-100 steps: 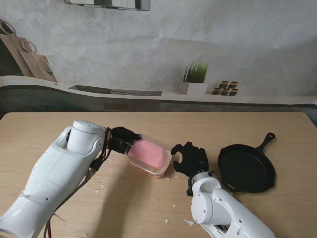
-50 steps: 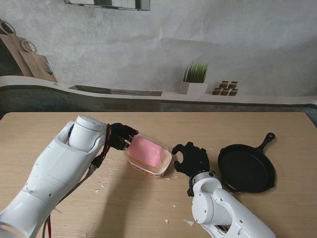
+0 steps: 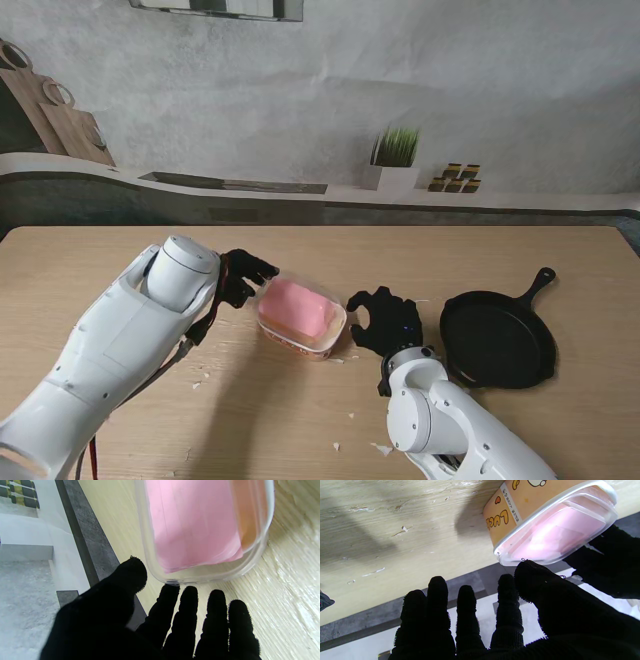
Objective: Load dumplings into a food container
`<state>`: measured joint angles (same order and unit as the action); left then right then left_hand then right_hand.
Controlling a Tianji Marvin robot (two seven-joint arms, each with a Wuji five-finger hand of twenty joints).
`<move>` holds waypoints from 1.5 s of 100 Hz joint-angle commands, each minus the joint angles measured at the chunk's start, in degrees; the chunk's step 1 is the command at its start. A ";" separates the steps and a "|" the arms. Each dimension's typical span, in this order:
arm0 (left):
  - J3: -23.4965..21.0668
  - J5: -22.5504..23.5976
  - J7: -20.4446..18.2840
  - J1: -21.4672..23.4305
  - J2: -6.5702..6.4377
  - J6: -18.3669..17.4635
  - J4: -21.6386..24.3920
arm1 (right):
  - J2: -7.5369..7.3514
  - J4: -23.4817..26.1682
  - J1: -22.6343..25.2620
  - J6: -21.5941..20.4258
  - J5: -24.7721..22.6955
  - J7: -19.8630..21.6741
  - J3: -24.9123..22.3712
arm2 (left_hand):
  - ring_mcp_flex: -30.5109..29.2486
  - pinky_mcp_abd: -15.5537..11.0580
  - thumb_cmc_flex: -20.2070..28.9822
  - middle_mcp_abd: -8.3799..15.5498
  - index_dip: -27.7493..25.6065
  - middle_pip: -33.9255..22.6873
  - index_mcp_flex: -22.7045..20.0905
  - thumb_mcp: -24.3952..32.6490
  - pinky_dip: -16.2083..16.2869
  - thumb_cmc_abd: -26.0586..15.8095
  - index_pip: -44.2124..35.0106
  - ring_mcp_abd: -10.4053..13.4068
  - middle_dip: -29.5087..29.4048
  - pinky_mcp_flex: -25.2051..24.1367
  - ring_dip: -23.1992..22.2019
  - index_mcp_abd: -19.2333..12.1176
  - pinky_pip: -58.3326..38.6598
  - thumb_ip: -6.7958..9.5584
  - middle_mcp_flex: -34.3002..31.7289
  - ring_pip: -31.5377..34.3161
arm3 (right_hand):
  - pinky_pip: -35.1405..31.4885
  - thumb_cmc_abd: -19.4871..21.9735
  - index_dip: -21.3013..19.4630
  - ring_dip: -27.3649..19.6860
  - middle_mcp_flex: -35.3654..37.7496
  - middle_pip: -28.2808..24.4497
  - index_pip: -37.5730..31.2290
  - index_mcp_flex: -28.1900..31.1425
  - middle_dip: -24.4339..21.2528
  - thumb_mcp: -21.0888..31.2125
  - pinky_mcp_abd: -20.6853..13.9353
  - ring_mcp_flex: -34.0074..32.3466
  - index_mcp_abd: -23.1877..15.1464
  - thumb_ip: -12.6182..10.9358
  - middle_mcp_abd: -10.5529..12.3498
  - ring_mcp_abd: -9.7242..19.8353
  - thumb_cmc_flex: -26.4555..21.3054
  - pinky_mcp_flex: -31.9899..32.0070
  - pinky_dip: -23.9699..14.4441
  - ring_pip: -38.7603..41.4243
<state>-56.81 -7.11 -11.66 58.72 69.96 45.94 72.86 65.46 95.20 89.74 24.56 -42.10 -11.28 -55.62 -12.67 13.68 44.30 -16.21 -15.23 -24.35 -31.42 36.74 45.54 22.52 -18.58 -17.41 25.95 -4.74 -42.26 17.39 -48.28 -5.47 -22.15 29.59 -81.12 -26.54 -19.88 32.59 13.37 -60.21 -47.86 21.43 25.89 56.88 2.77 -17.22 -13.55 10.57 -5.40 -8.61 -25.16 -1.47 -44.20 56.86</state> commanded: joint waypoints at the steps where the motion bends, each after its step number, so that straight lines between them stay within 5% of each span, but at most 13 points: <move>1: 0.01 -0.56 -0.42 -0.25 0.51 -0.03 -0.75 | 0.42 0.19 0.38 -0.02 0.10 0.66 0.18 | 1.80 -2.00 2.14 1.93 0.89 0.61 1.64 -1.97 1.61 -1.91 1.16 0.98 -1.29 -0.49 1.52 -1.01 2.76 1.04 1.68 -1.57 | -0.99 1.80 -0.31 -0.04 -1.47 -1.31 -0.34 -1.04 0.48 0.10 -4.68 1.38 -0.84 -2.80 1.19 -0.59 -0.22 0.54 0.06 0.71; 39: -0.10 -2.58 0.03 -0.34 1.22 -0.51 -2.48 | 0.49 0.08 0.29 0.13 0.25 0.52 0.43 | 2.59 -2.43 6.16 2.21 1.57 1.02 1.15 -7.39 3.84 -5.09 1.40 1.80 -2.59 -1.20 3.56 -1.30 10.52 1.63 2.03 -4.38 | -1.06 2.04 -0.29 -0.04 -1.49 -1.35 -0.35 -1.00 0.50 -0.03 -4.67 1.40 -1.03 -2.83 1.26 -0.56 -0.32 0.51 0.11 0.72; 51: 0.87 -1.69 -1.46 -0.63 0.61 -1.44 -2.49 | 0.52 -0.03 0.23 0.09 0.31 0.42 0.41 | 1.86 -2.27 6.38 3.58 0.64 0.00 0.15 -7.41 6.24 -4.98 0.21 2.23 -1.65 -1.07 3.62 -2.04 12.35 1.78 0.91 -4.49 | -1.07 2.07 -0.28 -0.04 -1.51 -1.35 -0.33 -1.12 0.50 -0.02 -4.69 1.40 -0.91 -2.84 1.24 -0.49 -0.26 0.49 0.12 0.71; 94: 3.25 1.04 -5.10 -0.58 -1.14 -3.67 -1.29 | 0.52 0.09 0.31 0.49 0.34 0.51 0.20 | 1.33 -1.91 6.96 3.96 -0.57 -0.48 -1.98 -7.59 7.25 -4.93 -1.66 2.88 -1.09 -1.37 3.49 -2.72 14.24 1.73 -0.65 -4.24 | -0.75 2.17 -0.51 -0.19 -2.00 -0.93 -1.09 -3.01 0.29 -0.37 -4.79 1.87 0.68 -2.81 1.14 -0.44 -0.09 0.83 0.29 0.40; 113: 3.16 5.67 -5.67 1.30 -2.65 -4.91 1.58 | 0.38 -0.37 -0.43 0.65 -0.12 1.06 0.74 | 2.76 -2.06 7.18 4.46 -2.13 -0.55 -1.94 -6.20 9.08 -3.84 -3.60 2.74 -0.53 -0.90 3.11 -4.81 13.75 1.81 2.01 -3.96 | 0.62 -1.17 -0.49 -0.59 -4.20 -0.63 -1.18 -4.19 0.06 0.25 -5.53 3.87 3.01 -2.65 2.07 0.53 3.02 2.17 0.64 -0.42; 128: 3.31 13.69 -6.87 2.82 -4.69 -10.54 4.20 | 0.15 -0.84 -2.13 0.74 -1.65 1.76 2.38 | 3.55 -1.89 4.47 4.95 -3.86 -0.41 -0.12 -4.52 9.52 -2.25 -6.14 2.80 -0.41 -0.20 2.87 -11.28 11.07 1.71 3.45 -3.88 | 5.19 -3.20 -0.49 -2.11 -4.10 8.19 -2.34 -8.27 -3.60 -1.62 -6.37 8.33 7.58 -2.48 3.36 3.19 6.23 3.97 1.63 -2.96; 136: 3.46 19.75 -7.18 3.48 -5.68 -16.90 4.60 | -0.27 -1.58 -3.34 0.74 -4.18 2.46 3.71 | 3.71 -1.79 2.64 5.72 -4.13 -0.39 0.00 -2.21 9.25 -0.60 -7.01 3.13 -0.39 -0.12 2.74 -15.24 7.24 1.51 3.74 -3.69 | 12.27 -4.44 -0.48 -3.94 -3.60 15.92 -2.64 -10.32 -6.21 -4.75 -5.75 10.92 8.10 -2.67 3.95 4.79 6.26 4.28 3.74 -6.09; 144: 3.72 26.06 -7.45 3.99 -6.68 -24.31 4.19 | -0.52 -2.55 -4.40 1.21 -5.91 2.84 5.08 | 5.54 -1.71 -0.23 8.13 -2.20 1.03 3.10 0.03 2.59 1.45 -5.61 5.38 -1.71 -0.10 5.00 -20.10 9.48 0.88 6.64 -6.03 | 15.39 -5.45 -0.88 -5.00 -3.62 21.67 -2.92 -11.77 -8.22 -6.48 -5.69 12.10 7.74 -2.74 4.46 5.45 6.13 4.52 3.96 -7.99; 150: 3.63 30.10 -7.00 4.49 -7.18 -30.19 3.46 | -0.59 -3.38 -5.23 1.52 -6.82 2.85 6.12 | 6.76 -1.84 -1.41 9.97 -1.72 1.85 4.99 0.39 1.46 3.05 -5.38 6.85 -2.46 -0.33 6.58 -22.60 10.92 0.72 9.15 -8.01 | 17.14 -6.22 -2.10 -6.17 -3.16 26.04 -4.26 -12.85 -9.73 -8.13 -5.57 11.74 8.55 -2.84 4.75 5.69 5.74 4.63 3.72 -10.28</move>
<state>-53.04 24.00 -18.75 62.77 63.30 15.99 76.77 64.45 92.54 84.88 25.83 -49.71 -9.05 -50.01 -8.31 12.96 45.19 -9.34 -17.88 -23.74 -28.82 35.40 48.46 23.23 -24.22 -12.62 24.66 -4.80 -36.89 -0.91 -39.17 -4.73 -15.99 23.07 -66.24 -30.15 -20.50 27.79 10.43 -38.80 -50.81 11.31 17.63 50.91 -0.84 -8.15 -6.14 10.57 -2.42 -4.45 -20.31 2.09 -41.17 48.54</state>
